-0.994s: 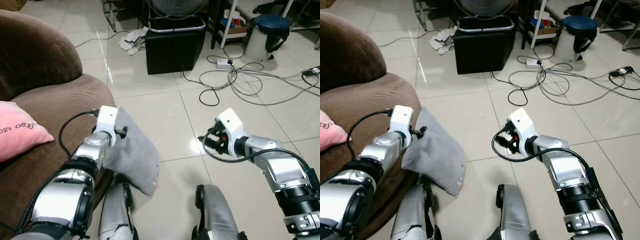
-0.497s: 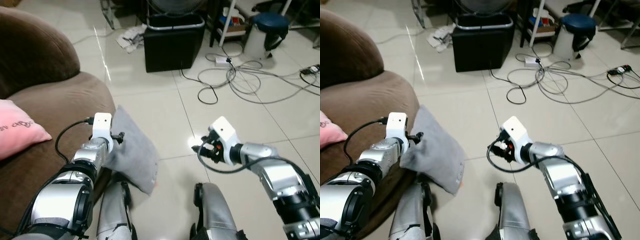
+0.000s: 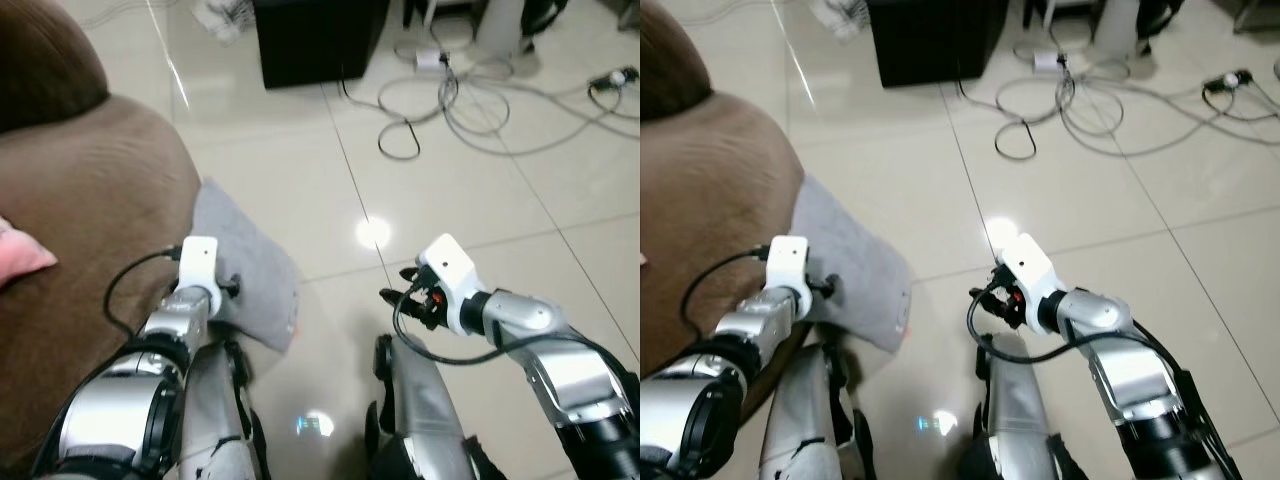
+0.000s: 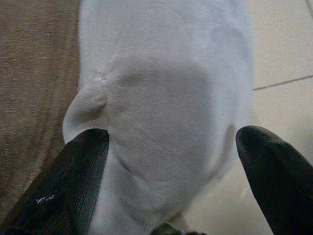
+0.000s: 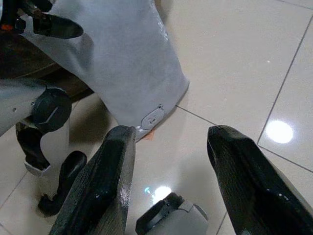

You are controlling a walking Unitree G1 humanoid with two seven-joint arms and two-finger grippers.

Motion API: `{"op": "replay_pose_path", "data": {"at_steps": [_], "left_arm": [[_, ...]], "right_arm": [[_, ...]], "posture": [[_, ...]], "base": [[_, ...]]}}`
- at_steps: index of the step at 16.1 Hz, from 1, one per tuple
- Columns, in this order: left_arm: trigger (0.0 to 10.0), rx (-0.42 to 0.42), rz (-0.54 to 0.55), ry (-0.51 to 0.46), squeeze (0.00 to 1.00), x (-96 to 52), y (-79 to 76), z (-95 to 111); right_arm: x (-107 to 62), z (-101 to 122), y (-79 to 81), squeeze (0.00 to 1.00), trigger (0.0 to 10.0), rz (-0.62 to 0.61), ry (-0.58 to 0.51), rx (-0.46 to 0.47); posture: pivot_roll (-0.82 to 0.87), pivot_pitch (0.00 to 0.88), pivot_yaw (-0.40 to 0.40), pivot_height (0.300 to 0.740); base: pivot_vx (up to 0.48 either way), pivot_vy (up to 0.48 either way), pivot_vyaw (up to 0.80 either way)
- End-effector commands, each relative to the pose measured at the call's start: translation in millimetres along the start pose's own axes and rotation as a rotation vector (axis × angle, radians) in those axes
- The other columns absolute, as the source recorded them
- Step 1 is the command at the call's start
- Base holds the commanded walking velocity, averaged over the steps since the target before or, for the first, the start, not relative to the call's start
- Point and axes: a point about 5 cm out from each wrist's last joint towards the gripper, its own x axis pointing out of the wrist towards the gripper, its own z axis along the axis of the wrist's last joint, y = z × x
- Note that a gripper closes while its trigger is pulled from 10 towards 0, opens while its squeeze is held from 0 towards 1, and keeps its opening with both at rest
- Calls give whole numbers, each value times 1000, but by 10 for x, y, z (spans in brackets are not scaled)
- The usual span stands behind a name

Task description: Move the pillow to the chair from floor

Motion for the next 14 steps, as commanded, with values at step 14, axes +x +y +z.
{"op": "replay_pose_path", "data": {"at_steps": [14], "left_arm": [[10000, -218, 89, -59, 1000, -71, 227, -337]], "right_arm": [[-133, -188, 274, 0, 10000, 131, 85, 35]], "posture": [[-127, 356, -28, 550]], "base": [[0, 0, 0]]}}
